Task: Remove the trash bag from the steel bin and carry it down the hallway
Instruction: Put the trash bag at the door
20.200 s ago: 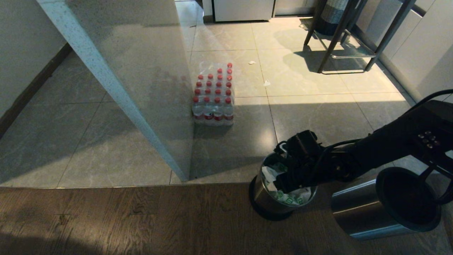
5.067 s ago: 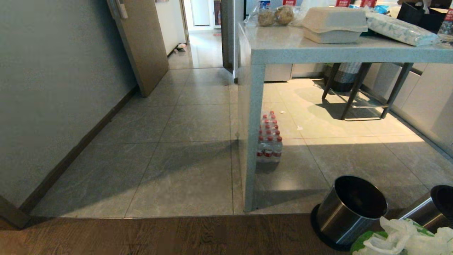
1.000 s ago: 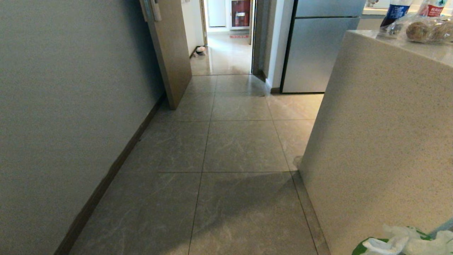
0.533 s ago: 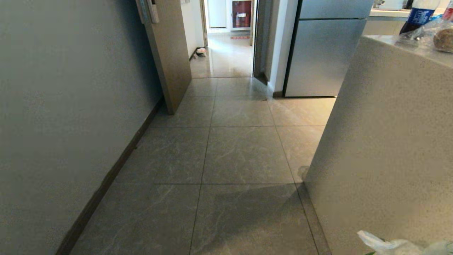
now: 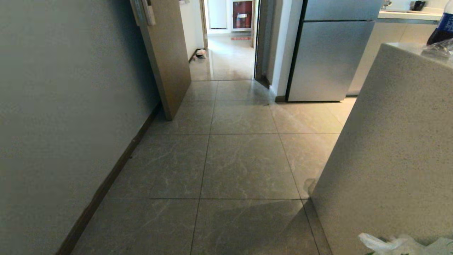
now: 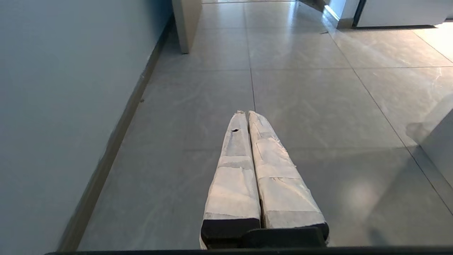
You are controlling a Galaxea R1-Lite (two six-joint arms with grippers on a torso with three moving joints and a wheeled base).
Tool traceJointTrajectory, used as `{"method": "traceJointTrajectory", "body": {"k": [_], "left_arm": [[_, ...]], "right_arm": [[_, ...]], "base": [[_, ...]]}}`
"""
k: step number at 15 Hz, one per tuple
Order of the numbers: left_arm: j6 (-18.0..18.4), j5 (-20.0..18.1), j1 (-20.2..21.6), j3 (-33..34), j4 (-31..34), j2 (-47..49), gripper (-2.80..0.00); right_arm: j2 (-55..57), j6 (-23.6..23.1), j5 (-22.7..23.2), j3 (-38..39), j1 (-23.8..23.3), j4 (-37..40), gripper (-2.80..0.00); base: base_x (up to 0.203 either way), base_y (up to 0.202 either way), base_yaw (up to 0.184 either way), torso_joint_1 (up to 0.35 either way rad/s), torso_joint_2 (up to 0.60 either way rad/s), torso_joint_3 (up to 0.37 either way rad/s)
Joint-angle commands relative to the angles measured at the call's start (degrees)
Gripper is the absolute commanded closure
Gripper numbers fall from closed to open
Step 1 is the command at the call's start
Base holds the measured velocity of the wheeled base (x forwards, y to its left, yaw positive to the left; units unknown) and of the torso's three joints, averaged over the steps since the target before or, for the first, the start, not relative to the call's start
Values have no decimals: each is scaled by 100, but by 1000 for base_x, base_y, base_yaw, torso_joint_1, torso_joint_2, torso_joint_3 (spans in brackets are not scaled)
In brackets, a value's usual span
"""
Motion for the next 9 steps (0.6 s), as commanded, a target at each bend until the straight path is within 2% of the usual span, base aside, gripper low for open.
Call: {"method": "traceJointTrajectory", "body": {"k": [1, 9], "left_arm": [[-2, 0, 0, 0, 0, 6, 0], [-2, 0, 0, 0, 0, 6, 0]], "right_arm": [[-222, -9, -2, 0, 0, -2, 0], [-222, -4, -2, 0, 0, -2, 0]], "base": [[189, 0, -1, 2, 2, -1], [191, 0, 1, 2, 3, 2]]}}
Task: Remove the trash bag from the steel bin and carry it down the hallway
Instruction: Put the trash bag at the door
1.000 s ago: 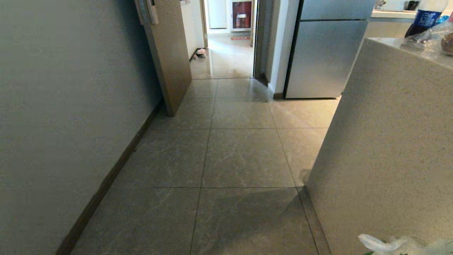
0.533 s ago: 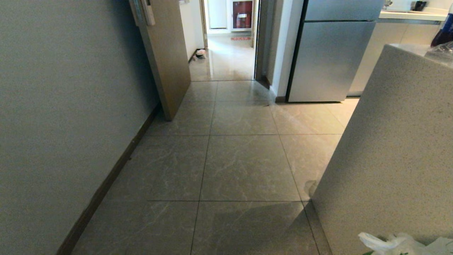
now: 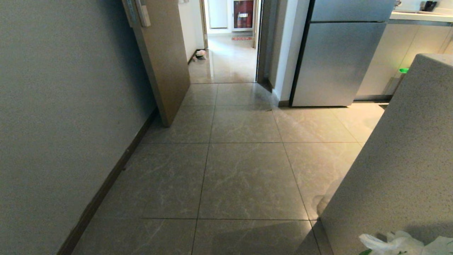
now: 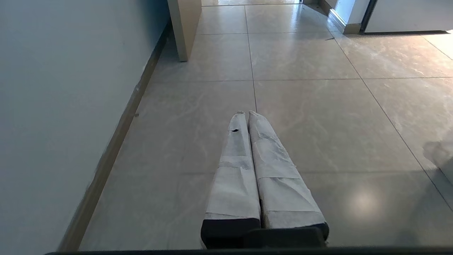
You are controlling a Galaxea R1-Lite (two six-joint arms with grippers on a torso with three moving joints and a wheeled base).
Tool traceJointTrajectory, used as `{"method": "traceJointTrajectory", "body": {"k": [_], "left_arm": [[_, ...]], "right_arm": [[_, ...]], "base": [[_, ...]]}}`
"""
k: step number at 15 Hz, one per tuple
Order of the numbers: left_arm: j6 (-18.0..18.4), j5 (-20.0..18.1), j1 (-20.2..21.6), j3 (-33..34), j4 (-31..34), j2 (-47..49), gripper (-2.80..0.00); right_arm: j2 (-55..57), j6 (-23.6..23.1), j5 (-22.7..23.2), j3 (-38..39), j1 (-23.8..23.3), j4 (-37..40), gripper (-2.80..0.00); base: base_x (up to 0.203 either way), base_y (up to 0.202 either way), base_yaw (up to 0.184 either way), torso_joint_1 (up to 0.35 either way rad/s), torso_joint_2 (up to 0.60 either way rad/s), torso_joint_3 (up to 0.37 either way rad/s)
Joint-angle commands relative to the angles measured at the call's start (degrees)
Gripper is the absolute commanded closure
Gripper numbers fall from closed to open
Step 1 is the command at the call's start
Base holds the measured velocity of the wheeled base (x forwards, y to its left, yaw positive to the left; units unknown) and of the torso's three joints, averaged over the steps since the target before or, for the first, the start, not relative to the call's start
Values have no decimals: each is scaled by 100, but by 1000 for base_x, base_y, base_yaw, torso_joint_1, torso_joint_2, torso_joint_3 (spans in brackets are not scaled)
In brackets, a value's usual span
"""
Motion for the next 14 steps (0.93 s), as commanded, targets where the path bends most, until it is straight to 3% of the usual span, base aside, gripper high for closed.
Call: {"method": "traceJointTrajectory", "body": {"k": [1, 14], "left_arm": [[-2, 0, 0, 0, 0, 6, 0], [-2, 7, 0, 0, 0, 6, 0]], "right_arm": [[-222, -1, -2, 0, 0, -1, 0], [-222, -1, -2, 0, 0, -1, 0]], "base": [[192, 0, 2, 2, -2, -2], [191, 0, 1, 2, 2, 1]]}}
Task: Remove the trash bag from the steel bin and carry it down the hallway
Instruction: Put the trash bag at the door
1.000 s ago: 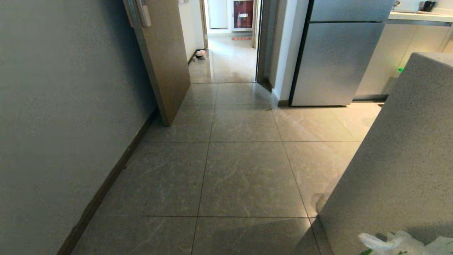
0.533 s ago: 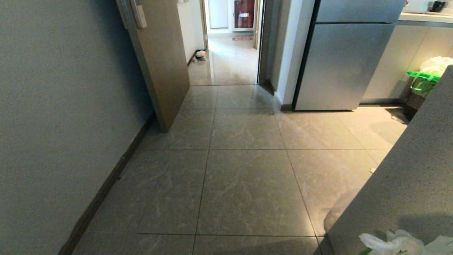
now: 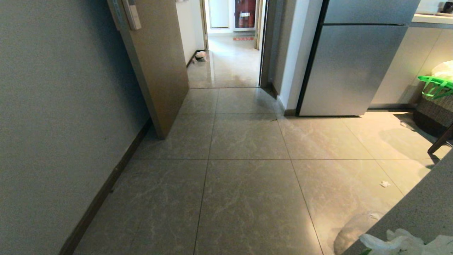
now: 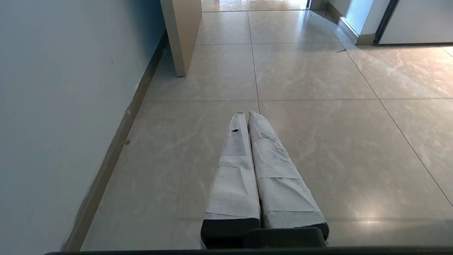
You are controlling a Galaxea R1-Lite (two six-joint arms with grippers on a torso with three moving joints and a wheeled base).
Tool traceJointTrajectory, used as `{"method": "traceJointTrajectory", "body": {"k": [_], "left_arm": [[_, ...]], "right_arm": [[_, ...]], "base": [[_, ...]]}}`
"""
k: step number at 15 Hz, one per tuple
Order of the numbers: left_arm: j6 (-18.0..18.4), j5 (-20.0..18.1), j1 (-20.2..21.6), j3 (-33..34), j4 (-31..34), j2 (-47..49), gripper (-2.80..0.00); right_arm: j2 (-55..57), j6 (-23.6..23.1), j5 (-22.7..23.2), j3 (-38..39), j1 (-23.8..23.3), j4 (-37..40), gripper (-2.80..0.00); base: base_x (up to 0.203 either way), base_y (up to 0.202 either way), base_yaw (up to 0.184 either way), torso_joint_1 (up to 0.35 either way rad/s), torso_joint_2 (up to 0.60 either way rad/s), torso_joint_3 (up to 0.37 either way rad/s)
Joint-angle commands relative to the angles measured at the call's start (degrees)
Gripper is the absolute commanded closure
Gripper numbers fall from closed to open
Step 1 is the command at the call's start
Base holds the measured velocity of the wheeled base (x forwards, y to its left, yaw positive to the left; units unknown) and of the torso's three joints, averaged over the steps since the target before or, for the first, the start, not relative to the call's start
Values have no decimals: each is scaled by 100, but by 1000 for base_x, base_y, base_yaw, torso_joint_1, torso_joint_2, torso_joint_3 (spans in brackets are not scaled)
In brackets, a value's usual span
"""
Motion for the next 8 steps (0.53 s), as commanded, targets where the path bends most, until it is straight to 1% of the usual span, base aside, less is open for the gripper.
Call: {"method": "traceJointTrajectory", "body": {"k": [1, 8], "left_arm": [[-4, -2, 0, 0, 2, 6, 0], [-4, -2, 0, 0, 2, 6, 0]], "right_arm": [[-222, -2, 1, 0, 2, -1, 0], [-222, 1, 1, 0, 2, -1, 0]], "base": [[194, 0, 0, 2, 2, 2], [188, 0, 1, 2, 2, 4]]}}
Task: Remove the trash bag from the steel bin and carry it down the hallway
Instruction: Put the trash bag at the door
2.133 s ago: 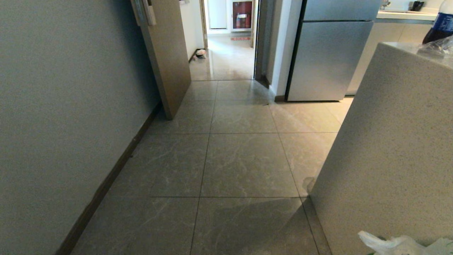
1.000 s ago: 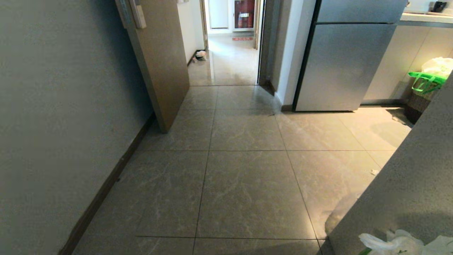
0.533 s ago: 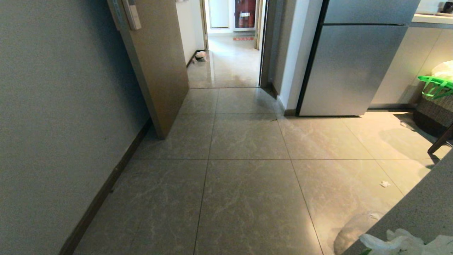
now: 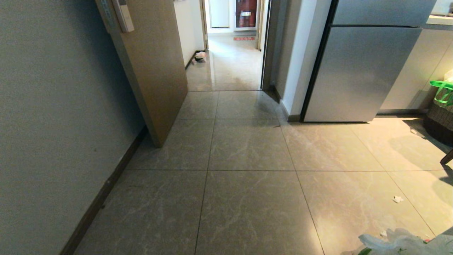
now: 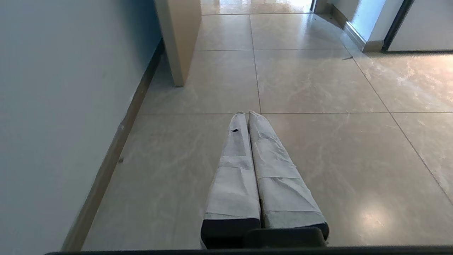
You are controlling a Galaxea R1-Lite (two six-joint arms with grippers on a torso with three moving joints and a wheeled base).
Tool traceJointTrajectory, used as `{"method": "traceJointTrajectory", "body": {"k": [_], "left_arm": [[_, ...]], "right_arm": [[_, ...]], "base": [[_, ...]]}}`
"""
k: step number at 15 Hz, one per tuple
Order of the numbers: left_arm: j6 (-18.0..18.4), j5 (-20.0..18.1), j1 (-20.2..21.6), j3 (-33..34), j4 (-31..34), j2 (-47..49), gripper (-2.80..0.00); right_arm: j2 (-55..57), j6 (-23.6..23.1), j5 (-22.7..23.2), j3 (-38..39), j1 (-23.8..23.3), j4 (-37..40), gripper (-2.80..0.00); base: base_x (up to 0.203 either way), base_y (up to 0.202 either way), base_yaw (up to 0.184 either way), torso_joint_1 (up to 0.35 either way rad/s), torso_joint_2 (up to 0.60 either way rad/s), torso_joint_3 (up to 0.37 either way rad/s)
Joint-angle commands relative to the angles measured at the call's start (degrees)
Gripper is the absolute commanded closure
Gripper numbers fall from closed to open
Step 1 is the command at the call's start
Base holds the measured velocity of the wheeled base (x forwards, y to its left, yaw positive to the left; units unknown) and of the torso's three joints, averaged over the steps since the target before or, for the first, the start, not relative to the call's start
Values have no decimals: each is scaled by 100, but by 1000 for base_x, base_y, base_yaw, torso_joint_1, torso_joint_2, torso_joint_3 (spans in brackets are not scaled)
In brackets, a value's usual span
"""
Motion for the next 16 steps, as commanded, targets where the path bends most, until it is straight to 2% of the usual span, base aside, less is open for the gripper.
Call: {"method": "traceJointTrajectory", "body": {"k": [1, 16], "left_arm": [[-2, 2, 0, 0, 2, 6, 0], [-2, 2, 0, 0, 2, 6, 0]], "right_arm": [[-222, -15, 1, 0, 3, -1, 0], [-222, -15, 1, 0, 3, -1, 0]], "base": [[191, 0, -1, 2, 3, 2], [192, 0, 1, 2, 3, 1]]}}
